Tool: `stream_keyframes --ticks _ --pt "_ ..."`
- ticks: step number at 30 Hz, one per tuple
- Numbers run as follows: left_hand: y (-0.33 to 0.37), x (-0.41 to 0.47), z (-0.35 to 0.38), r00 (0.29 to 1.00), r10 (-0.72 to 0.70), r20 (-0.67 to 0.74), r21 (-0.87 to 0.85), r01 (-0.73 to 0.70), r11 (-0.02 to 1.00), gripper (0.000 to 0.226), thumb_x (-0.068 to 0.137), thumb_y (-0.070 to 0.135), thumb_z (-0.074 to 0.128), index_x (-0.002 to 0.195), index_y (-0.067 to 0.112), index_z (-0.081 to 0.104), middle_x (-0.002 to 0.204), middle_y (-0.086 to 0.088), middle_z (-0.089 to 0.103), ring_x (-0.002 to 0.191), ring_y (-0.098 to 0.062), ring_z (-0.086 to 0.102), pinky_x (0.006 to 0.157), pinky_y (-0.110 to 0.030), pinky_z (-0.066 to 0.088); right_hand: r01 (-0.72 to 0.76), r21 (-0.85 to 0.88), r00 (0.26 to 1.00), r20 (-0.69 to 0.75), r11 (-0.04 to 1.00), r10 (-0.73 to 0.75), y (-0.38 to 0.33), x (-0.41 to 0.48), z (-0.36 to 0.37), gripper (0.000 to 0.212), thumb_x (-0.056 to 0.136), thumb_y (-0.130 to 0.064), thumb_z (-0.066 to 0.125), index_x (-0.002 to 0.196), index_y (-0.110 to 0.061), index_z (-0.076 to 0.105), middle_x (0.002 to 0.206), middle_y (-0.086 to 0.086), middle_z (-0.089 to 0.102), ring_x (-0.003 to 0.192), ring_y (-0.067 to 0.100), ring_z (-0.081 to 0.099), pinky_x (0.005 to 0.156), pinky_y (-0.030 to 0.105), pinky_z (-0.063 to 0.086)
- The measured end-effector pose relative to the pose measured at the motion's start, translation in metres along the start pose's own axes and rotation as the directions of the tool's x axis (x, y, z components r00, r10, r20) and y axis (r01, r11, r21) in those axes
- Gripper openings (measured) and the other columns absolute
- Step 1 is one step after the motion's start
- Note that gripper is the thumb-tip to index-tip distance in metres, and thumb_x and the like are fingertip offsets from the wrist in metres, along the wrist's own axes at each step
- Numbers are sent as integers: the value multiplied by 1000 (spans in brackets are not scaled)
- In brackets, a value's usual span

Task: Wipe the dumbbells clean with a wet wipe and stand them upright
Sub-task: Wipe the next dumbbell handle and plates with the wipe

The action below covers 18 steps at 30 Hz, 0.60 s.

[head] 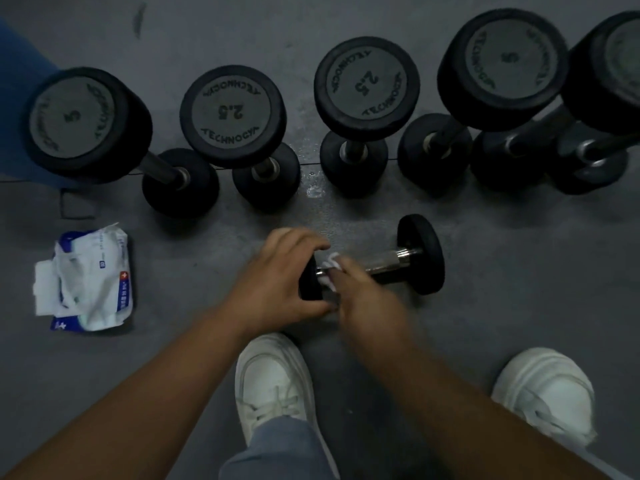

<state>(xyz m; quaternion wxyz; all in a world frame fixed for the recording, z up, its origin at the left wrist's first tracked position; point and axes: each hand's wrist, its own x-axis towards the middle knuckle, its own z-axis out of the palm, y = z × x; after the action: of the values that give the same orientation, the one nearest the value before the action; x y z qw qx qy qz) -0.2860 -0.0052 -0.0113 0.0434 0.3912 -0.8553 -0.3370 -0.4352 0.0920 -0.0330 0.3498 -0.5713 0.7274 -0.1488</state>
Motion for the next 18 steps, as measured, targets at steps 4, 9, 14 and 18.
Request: stream_keyframes --ticks 4,9,14,18 --pt "3 -22 11 986 -97 136 -44 104 994 104 62 64 78 149 26 33 155 12 21 139 -8 28 112 -31 32 -279 57 935 -212 959 285 38 -10 -20 36 101 -26 42 134 -37 47 139 -19 50 110 10 60 89 23 45" --pt "20 -53 32 979 -80 185 -49 91 995 106 65 53 80 152 29 26 160 15 8 141 -14 32 109 -38 41 -58 -104 985 155 993 74 8 -47 -7 39 101 -26 41 140 -34 41 145 -11 46 116 20 58 96 30 46" --pt "32 -81 48 973 -41 227 39 33 999 105 68 59 78 153 30 23 161 13 7 146 -12 18 112 -19 19 -324 -22 946 -19 946 324 32 -68 -11 37 103 -31 38 139 -28 49 141 -7 51 119 11 55 90 11 39" --pt "30 -96 65 988 52 146 11 -54 998 98 64 54 78 148 27 35 157 6 25 146 -22 26 114 -36 34 -181 9 974 140 983 178 15 -90 13 38 102 -34 39 139 -34 43 146 -14 45 116 13 59 97 24 45"
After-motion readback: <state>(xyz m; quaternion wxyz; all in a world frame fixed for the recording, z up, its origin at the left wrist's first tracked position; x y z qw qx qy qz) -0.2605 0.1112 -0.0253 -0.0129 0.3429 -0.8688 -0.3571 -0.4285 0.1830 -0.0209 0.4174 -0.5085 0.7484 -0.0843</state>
